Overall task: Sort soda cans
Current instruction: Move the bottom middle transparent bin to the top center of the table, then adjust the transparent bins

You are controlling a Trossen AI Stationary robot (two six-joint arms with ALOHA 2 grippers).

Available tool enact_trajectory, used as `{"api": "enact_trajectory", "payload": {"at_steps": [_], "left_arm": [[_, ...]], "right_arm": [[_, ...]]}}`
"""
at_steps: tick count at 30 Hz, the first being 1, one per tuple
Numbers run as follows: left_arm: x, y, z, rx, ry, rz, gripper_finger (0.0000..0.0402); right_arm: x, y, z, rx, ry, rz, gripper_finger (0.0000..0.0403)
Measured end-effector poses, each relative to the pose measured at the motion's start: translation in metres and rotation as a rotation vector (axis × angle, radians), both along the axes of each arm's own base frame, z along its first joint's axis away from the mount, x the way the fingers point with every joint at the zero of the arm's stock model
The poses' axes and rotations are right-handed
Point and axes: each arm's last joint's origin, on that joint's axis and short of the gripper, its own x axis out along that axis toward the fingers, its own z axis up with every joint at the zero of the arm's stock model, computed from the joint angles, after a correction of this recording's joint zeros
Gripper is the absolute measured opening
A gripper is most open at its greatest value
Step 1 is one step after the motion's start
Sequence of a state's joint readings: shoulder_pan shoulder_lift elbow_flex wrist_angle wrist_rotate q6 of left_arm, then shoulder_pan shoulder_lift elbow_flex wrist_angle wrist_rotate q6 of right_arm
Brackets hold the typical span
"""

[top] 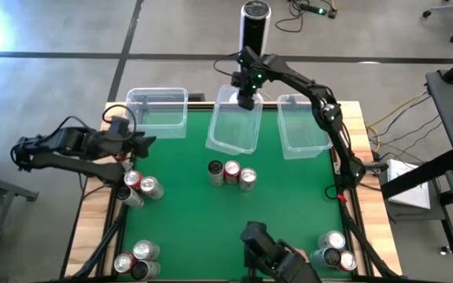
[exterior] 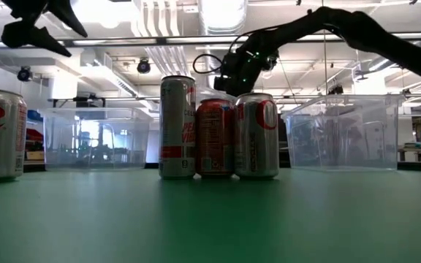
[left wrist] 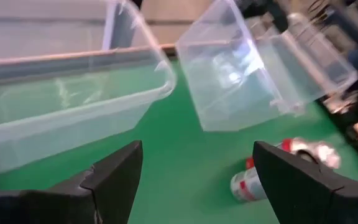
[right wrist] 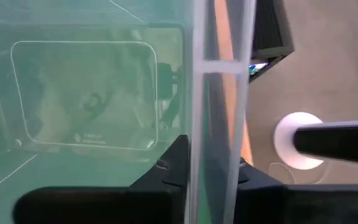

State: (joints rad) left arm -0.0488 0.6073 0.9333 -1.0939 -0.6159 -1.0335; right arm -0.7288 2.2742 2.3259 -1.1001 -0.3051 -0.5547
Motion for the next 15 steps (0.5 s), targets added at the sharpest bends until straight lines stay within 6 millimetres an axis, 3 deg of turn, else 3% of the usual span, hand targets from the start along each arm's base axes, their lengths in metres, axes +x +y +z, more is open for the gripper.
{"api": "enact_trajectory", "payload": {"at_steps": [7, 11, 15], "left_arm": [[0.003, 0.011, -0.005, -0.071, 0.100, -0.005, 0.0309], [0.016, 0.025, -0.005, -0.083, 0.118, -0.017, 0.0313], [0.038, 0.056, -0.012, -0.140, 0.148, 0.039, 0.0313]], "right_arm": [[0.001, 0.007, 0.015, -0.097, 0.041, -0.065, 0.0163], [-0.003, 0.020, 0.045, -0.121, -0.013, -0.099, 0.0228], [-0.009, 0.041, 0.082, -0.142, -0.084, -0.140, 0.0276]]}}
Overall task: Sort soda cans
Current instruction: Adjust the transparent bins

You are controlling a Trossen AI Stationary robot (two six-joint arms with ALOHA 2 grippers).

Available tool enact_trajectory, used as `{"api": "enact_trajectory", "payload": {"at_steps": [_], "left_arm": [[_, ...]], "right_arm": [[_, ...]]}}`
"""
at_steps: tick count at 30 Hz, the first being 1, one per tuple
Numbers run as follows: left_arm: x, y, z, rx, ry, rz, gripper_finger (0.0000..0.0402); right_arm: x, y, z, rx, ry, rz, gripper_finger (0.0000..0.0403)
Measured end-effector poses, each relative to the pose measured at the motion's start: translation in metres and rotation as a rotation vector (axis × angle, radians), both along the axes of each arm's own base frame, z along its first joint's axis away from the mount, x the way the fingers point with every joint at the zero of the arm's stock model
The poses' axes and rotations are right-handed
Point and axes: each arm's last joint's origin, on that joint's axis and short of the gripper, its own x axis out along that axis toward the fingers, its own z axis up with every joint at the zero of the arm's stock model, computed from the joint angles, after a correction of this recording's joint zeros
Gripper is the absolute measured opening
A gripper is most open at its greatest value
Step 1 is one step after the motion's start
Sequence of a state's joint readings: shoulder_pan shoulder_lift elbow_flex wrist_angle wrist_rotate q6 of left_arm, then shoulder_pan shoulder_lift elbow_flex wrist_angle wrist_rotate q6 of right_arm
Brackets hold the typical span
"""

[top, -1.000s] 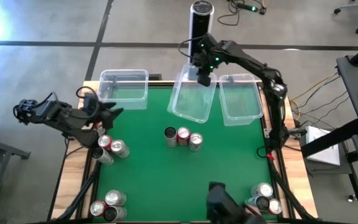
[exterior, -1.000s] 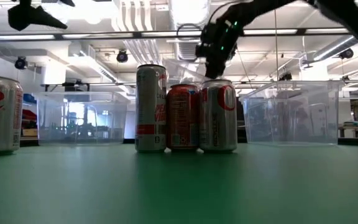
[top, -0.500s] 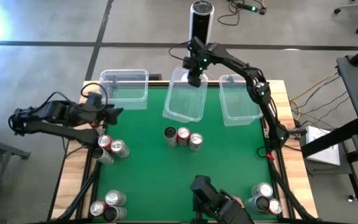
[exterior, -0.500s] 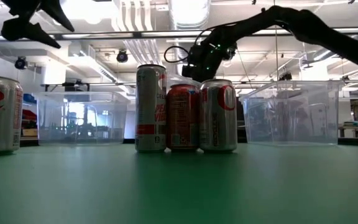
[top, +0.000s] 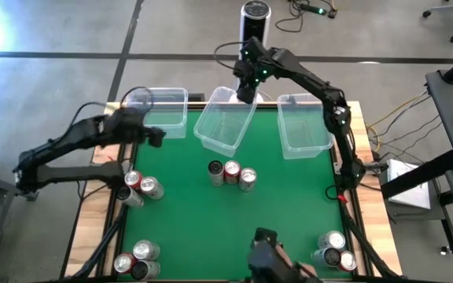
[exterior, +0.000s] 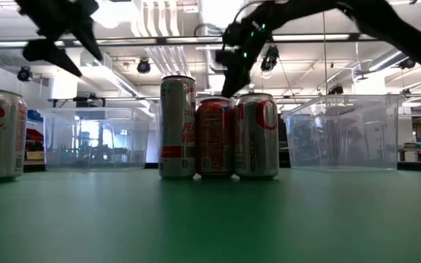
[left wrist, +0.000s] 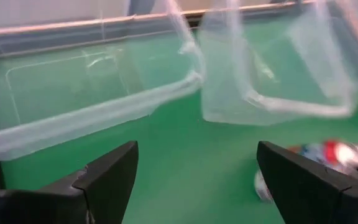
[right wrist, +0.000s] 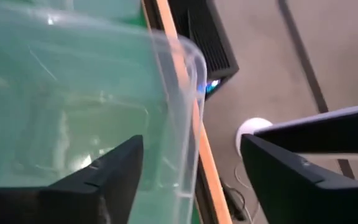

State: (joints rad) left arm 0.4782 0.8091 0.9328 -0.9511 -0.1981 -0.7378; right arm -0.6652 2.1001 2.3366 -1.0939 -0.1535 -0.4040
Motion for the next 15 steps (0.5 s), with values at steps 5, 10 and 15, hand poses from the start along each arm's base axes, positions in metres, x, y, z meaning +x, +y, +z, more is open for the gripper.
{"api": "enact_trajectory", "payload": {"at_steps": [5, 10, 15], "left_arm": [[0.018, 0.057, -0.007, -0.069, 0.010, 0.043, 0.0314], [0.027, 0.104, 0.007, -0.050, 0.063, 0.099, 0.0314], [0.054, 0.133, 0.015, -0.115, 0.040, 0.046, 0.0314]], "right_arm": [[-0.010, 0.035, 0.046, 0.035, -0.122, -0.099, 0.0309], [-0.020, 0.075, 0.076, 0.017, -0.130, -0.137, 0.0310], [-0.024, 0.103, 0.086, 0.003, -0.094, -0.201, 0.0302]]}}
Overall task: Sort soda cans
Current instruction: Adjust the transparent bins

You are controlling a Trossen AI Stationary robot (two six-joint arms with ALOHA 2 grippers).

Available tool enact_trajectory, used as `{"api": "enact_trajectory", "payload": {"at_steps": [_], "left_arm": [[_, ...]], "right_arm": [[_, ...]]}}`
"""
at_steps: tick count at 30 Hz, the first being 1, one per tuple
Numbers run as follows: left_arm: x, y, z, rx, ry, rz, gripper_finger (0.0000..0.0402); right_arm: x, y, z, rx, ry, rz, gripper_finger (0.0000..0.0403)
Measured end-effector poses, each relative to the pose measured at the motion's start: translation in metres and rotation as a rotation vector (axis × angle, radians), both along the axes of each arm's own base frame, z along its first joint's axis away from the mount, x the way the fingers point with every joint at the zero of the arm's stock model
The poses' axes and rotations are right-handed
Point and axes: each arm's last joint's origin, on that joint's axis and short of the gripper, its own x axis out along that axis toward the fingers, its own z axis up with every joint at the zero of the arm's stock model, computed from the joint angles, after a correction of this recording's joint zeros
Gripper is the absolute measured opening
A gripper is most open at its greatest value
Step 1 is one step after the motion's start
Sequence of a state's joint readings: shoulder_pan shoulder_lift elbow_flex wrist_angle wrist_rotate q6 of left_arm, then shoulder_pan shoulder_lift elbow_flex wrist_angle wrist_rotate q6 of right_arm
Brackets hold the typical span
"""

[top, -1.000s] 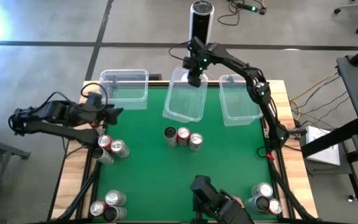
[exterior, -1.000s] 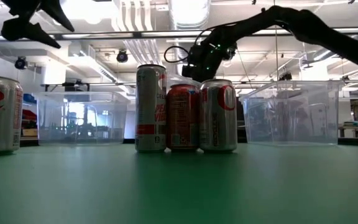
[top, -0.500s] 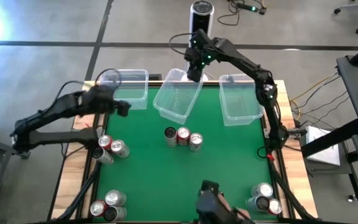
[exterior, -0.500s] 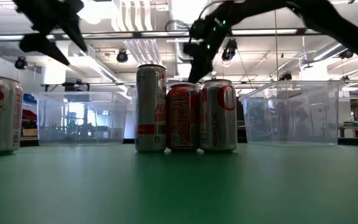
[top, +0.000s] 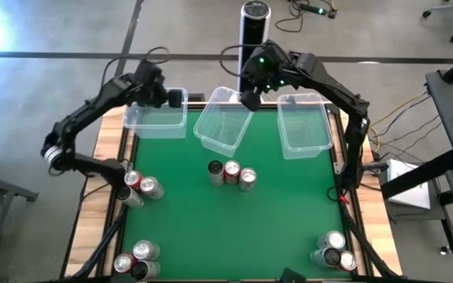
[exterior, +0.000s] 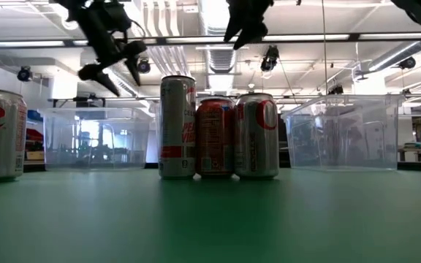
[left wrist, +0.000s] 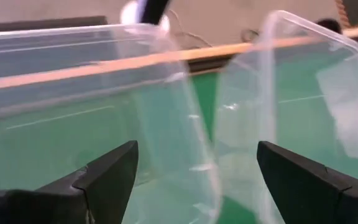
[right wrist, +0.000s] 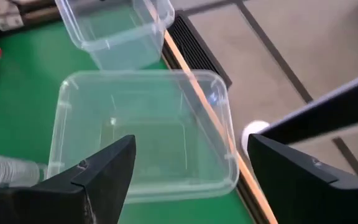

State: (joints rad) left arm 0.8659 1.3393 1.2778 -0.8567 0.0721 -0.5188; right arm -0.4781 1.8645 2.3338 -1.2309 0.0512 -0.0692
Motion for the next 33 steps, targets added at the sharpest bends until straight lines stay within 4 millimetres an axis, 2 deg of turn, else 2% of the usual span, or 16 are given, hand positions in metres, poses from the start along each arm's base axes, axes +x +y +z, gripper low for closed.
{"api": "enact_trajectory", "payload": {"at_steps": [6, 13, 17, 21, 25, 29, 31, 33], "left_arm": [[0.030, 0.031, -0.016, -0.060, 0.071, -0.030, 0.0314], [0.046, 0.051, -0.051, -0.171, 0.195, -0.039, 0.0311], [0.051, 0.057, -0.063, -0.186, 0.228, -0.025, 0.0287], [0.057, 0.059, -0.069, -0.180, 0.253, -0.024, 0.0230], [0.066, 0.049, -0.074, -0.210, 0.278, -0.102, 0.0136], [0.073, 0.028, -0.069, -0.232, 0.329, -0.183, 0.0032], [0.070, 0.017, -0.060, -0.226, 0.353, -0.205, 0.0017], [0.065, 0.009, -0.047, -0.202, 0.371, -0.239, 0.0025]], "right_arm": [[0.004, 0.013, -0.007, 0.008, 0.055, -0.068, 0.0304], [0.009, 0.024, -0.024, 0.035, 0.144, -0.022, 0.0302], [0.012, 0.024, -0.033, 0.017, 0.193, 0.030, 0.0295], [0.012, 0.022, -0.040, -0.016, 0.242, 0.095, 0.0293], [0.012, 0.019, -0.040, -0.052, 0.251, 0.138, 0.0298], [0.006, 0.013, -0.034, -0.085, 0.259, 0.163, 0.0301], [-0.002, 0.010, -0.028, -0.091, 0.245, 0.145, 0.0299], [-0.009, 0.007, -0.022, -0.093, 0.227, 0.121, 0.0294]]}}
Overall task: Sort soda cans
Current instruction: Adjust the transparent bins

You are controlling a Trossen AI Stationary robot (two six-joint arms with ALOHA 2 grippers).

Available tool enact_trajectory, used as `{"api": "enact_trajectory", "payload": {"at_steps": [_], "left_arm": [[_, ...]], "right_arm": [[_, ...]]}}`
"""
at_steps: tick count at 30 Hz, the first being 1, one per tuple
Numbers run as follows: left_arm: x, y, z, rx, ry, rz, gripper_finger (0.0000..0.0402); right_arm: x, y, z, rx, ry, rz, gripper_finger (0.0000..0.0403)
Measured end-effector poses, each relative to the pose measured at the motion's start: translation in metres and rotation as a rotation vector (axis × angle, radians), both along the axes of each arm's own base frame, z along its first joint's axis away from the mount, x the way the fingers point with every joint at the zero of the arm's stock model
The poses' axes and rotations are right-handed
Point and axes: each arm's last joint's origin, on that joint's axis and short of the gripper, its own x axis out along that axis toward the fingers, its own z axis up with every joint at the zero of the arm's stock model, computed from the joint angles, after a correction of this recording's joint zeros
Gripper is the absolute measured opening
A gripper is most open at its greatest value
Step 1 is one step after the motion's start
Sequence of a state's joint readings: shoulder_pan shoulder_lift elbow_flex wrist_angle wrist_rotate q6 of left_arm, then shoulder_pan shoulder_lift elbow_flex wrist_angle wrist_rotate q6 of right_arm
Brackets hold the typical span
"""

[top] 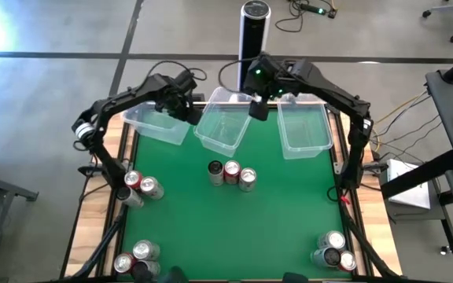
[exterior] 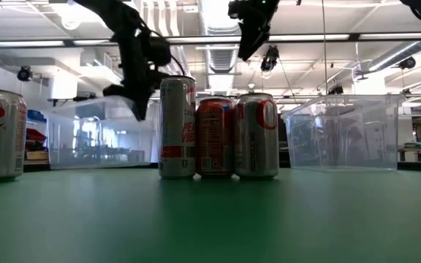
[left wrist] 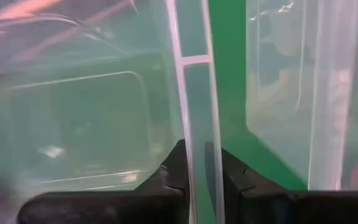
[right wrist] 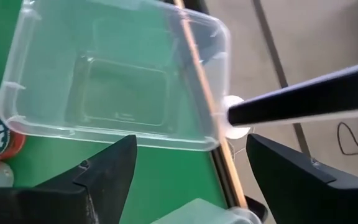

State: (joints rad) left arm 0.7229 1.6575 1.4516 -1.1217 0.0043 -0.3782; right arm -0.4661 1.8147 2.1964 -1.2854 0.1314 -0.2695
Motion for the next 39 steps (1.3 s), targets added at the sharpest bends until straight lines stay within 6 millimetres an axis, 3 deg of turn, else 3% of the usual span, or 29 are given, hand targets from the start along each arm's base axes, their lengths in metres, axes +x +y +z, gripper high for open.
{"api": "enact_trajectory", "payload": {"at_steps": [4, 10, 18, 20, 23, 28, 32, 39], "left_arm": [[-0.013, -0.022, 0.032, 0.066, -0.004, -0.162, 0.0023], [-0.038, -0.067, 0.067, 0.219, 0.027, -0.630, 0.0008], [-0.070, -0.096, 0.077, 0.248, 0.070, -0.877, 0.0010], [-0.074, -0.102, 0.072, 0.242, 0.081, -0.918, 0.0010], [-0.082, -0.110, 0.060, 0.215, 0.110, -0.952, 0.0010], [-0.094, -0.119, 0.032, 0.249, 0.145, -0.967, 0.0010], [-0.093, -0.123, 0.014, 0.327, 0.076, -1.007, 0.0010], [-0.087, -0.126, -0.015, 0.305, 0.122, -1.091, 0.0010]], "right_arm": [[-0.009, 0.000, 0.007, 0.008, -0.028, -0.030, 0.0283], [-0.010, 0.016, 0.014, -0.018, -0.089, 0.001, 0.0266], [0.002, 0.058, -0.002, 0.026, -0.161, 0.038, 0.0245], [0.013, 0.061, -0.013, 0.091, -0.255, -0.061, 0.0242], [0.026, 0.058, -0.035, 0.298, -0.403, -0.377, 0.0238], [0.034, 0.052, -0.075, 0.517, -0.462, -0.860, 0.0246], [0.039, 0.050, -0.089, 0.517, -0.464, -0.978, 0.0259], [0.034, 0.033, -0.122, 0.493, -0.297, -1.174, 0.0255]]}}
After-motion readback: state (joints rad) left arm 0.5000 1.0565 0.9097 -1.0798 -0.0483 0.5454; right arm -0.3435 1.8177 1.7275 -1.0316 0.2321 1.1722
